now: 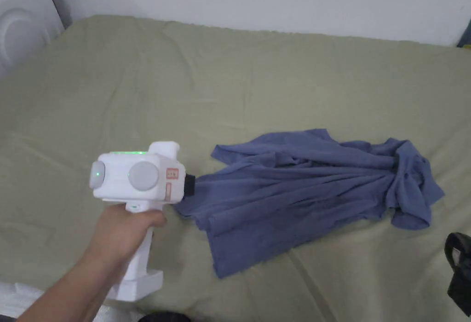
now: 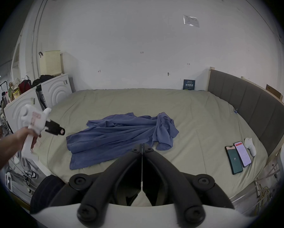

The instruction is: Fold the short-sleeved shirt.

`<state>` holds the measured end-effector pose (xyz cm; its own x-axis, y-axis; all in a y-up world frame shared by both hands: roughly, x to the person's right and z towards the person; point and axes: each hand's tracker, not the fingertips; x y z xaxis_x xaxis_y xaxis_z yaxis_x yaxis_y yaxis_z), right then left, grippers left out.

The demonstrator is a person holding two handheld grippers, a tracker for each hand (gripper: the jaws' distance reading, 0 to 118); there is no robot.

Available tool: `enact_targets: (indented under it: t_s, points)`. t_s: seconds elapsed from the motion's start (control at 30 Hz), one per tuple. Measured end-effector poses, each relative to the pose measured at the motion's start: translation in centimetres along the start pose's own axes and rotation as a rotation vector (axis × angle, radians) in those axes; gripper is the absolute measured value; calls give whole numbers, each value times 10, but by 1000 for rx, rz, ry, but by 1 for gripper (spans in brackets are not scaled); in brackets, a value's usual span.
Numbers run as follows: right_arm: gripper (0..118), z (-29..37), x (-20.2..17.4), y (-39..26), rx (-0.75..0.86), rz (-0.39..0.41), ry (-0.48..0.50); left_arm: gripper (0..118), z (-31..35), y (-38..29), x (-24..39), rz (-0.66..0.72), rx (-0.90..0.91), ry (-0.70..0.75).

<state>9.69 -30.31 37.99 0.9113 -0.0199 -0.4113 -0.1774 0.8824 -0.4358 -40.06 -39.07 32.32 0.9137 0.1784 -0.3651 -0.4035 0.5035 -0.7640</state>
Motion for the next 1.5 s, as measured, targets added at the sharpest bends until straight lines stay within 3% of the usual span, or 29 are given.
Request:
enact_targets:
  t_s: [0.03, 0.07, 0.1, 0.13, 0.17, 0.2, 0.27, 0.47, 0.63, 0.73, 0.83, 0.87, 0.9, 1.07, 1.27, 1.5]
  points:
    - [1, -4, 2, -1, -9, -5, -3, 17, -15, 14, -9, 21, -37, 17]
    - [1, -7, 4, -2, -17, -8, -6, 73, -26, 24, -13, 33, -64, 52]
    - [1, -10, 6, -2, -24, -11, -8, 112, -38, 33, -19, 41, -112, 77]
    - [1, -12, 9, -3, -33, -12, -9, 118, -52, 39, -23, 65, -173, 79]
    - [1, -15, 10, -4, -39, -12, -10, 113, -63, 39, -24, 53, -213, 82]
    - [1, -18, 12, -5, -46, -14, -11, 114, -69, 42, -25, 22, -123, 59]
    - [1, -22, 16, -7, -57, -19, -12, 114, -54, 30, -8, 23, -229, 147]
    - [1, -27, 22, -8, -68, -38, -11, 113, -79, 23, -4, -57, -298, 195]
    - [1, -26, 23, -8, -64, -49, -8, 96, -81, 22, -1, -69, -313, 180]
    - [1, -25, 24, -9, -60, -41, -9, 76, -74, 26, 6, -97, -326, 175]
    - [1, -25, 27, -9, -60, -51, -10, 45, -72, 30, 10, -126, -339, 167]
    - [1, -24, 28, -9, -57, -59, -8, 20, -70, 33, 11, -140, -321, 166]
    - [1, -23, 29, -10, -56, -63, -7, 8, -70, 32, 11, -139, -323, 142]
    - [1, -22, 33, -10, -61, -64, -8, 2, -61, 26, 15, -146, -325, 119]
    - [3, -42, 48, 3, -117, -14, -3, 1, -10, 16, 15, -101, -140, 1]
    - [3, -167, 115, 53, -318, -12, -52, 1, -4, 4, 9, -81, -72, -58]
